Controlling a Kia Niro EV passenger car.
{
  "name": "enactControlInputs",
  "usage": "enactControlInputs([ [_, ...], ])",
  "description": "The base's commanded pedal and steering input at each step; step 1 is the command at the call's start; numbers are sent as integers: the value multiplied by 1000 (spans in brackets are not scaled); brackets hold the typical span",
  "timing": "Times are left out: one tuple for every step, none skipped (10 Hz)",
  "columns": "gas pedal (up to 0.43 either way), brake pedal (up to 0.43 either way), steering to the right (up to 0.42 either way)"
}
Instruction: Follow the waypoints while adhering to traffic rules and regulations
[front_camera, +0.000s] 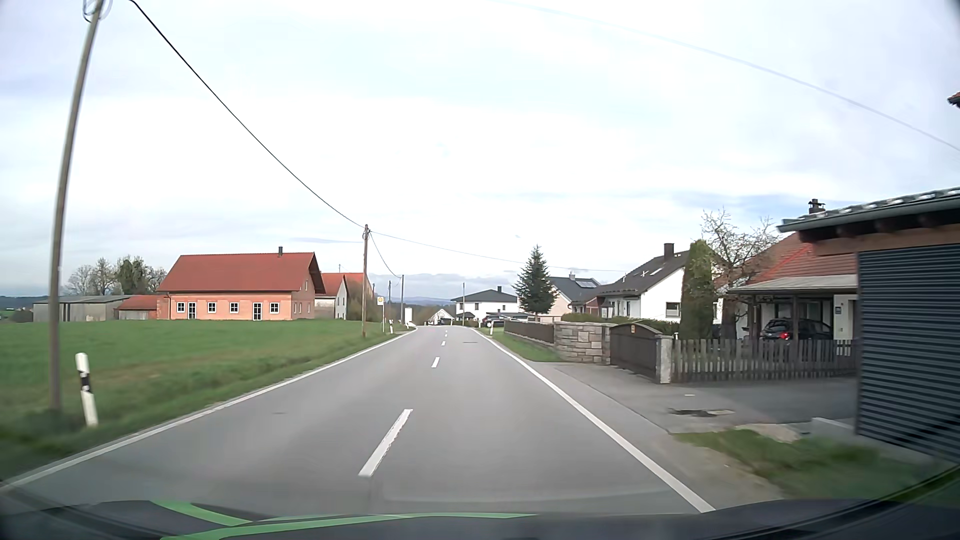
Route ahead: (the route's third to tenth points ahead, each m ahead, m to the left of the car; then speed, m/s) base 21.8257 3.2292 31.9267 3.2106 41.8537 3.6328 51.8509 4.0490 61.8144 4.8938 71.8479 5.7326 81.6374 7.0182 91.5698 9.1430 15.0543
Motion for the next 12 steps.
enactControlInputs([
  [118, 0, -8],
  [118, 0, -8],
  [118, 0, -7],
  [118, 0, -7],
  [118, 0, -7],
  [110, 0, -6],
  [98, 0, -5],
  [67, 0, -5],
  [39, 0, -4],
  [20, 0, -3],
  [0, 0, -1],
  [0, 0, -1],
])
